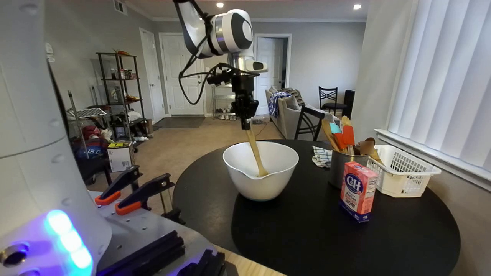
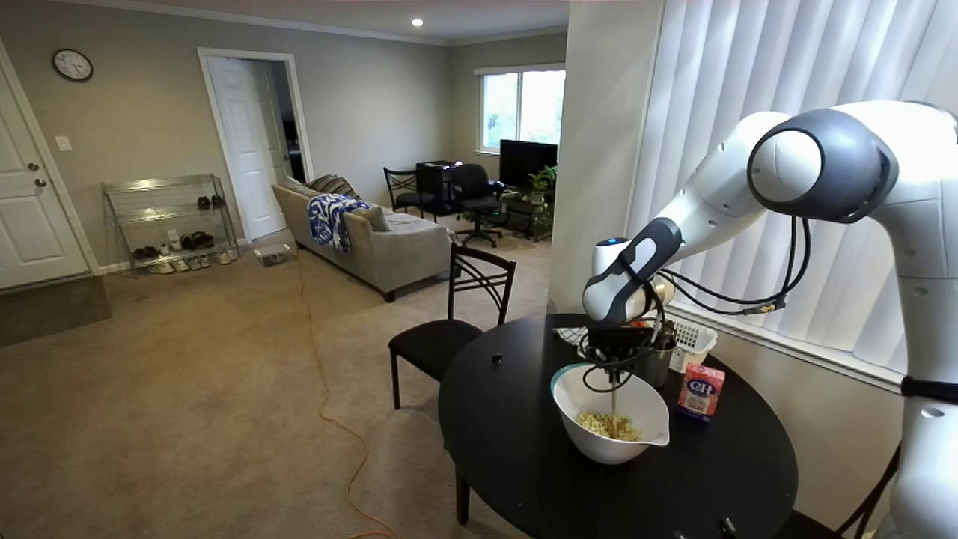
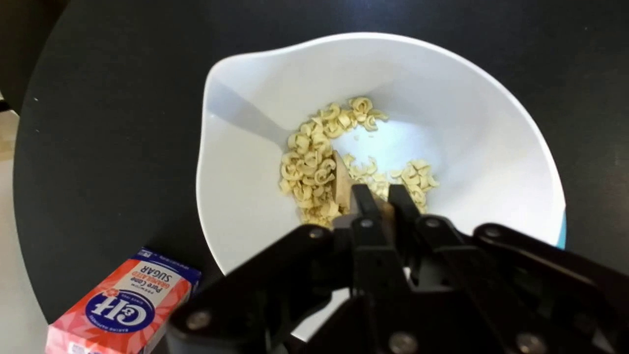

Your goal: Use the wooden spoon to stir the white bowl.

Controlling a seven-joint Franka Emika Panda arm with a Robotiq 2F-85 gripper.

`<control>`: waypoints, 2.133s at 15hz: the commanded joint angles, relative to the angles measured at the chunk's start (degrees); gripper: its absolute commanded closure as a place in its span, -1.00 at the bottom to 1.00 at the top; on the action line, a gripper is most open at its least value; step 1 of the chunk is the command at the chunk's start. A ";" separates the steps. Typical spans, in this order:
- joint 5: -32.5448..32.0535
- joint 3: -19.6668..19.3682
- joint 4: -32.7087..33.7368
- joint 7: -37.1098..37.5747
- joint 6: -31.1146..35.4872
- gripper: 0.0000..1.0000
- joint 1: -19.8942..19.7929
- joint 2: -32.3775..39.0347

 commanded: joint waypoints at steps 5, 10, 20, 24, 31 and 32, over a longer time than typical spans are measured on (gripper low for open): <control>3.15 2.21 0.82 -1.49 6.68 0.88 -0.54 1.32; 15.44 9.03 0.79 -12.34 5.20 0.88 -5.63 0.17; 8.60 2.76 4.95 -8.28 -15.42 0.88 -3.14 1.19; 6.06 2.06 6.30 -7.02 -19.66 0.88 -3.12 1.90; 10.57 4.78 8.54 -11.56 -20.64 0.88 -4.91 2.92; 11.78 5.35 8.68 -12.21 -20.21 0.88 -5.13 2.95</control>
